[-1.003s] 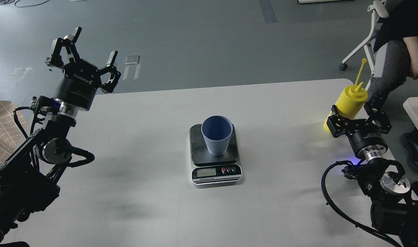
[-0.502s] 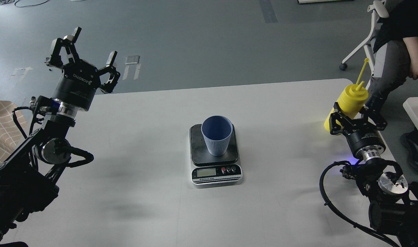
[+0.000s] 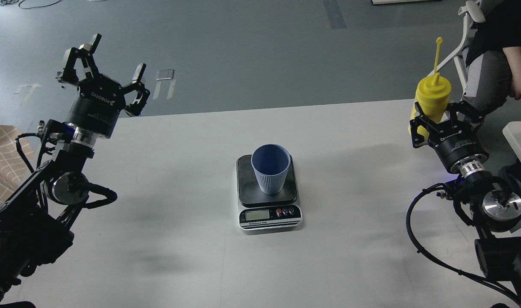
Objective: Pour seasoning into cup on scale with both arms
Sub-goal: 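Lift the bottle with the right gripper and tip its nozzle over the cup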
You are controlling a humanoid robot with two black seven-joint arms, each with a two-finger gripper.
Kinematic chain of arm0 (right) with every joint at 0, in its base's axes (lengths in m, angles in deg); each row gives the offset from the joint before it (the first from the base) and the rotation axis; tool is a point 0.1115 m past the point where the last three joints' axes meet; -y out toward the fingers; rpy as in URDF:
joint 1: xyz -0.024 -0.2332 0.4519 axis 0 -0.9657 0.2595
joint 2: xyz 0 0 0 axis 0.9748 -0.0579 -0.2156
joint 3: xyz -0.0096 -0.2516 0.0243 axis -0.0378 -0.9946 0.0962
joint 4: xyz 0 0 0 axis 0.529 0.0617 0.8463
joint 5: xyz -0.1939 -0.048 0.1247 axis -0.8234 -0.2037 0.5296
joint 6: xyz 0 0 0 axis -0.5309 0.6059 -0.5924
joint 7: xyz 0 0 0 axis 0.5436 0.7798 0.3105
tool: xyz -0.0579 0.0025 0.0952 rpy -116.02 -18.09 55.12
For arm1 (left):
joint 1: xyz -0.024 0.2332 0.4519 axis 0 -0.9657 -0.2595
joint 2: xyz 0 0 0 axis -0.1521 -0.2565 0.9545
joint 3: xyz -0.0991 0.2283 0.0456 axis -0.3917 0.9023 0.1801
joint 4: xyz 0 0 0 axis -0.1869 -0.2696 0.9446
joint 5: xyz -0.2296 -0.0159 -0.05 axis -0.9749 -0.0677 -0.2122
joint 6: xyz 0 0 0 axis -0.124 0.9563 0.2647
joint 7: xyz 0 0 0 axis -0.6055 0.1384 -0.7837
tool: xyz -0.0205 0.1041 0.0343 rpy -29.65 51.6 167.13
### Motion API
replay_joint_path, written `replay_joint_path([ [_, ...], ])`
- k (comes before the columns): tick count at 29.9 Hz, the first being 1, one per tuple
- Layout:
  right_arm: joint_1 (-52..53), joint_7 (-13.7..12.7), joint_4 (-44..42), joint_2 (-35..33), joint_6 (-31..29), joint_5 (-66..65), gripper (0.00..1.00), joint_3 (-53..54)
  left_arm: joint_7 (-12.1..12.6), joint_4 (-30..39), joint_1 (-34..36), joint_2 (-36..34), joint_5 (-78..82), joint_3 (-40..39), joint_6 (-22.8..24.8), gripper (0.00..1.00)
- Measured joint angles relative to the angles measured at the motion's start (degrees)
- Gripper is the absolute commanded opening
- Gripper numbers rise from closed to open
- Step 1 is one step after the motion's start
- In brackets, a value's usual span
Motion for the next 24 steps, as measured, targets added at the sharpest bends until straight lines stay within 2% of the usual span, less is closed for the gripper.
replay_joint_path([
  [4,1.5,-1.0,6.3,-1.9,1.9,-12.1,0.34,-0.7,0.0,0.0,0.1,0.0,0.0,0.0,0.0,0.98],
  [9,5.0,-2.0,9.9,-2.2,2.2,-30.3,0.34,-5.0,0.0,0.0,0.1,0.1,0.0,-0.1,0.0,0.98],
  [24,14.0,-2.0,23.5,-2.1,1.4,-79.0,0.36,-19.7,0.0,0.1,0.1,0.1,0.0,0.0,0.0,0.98],
])
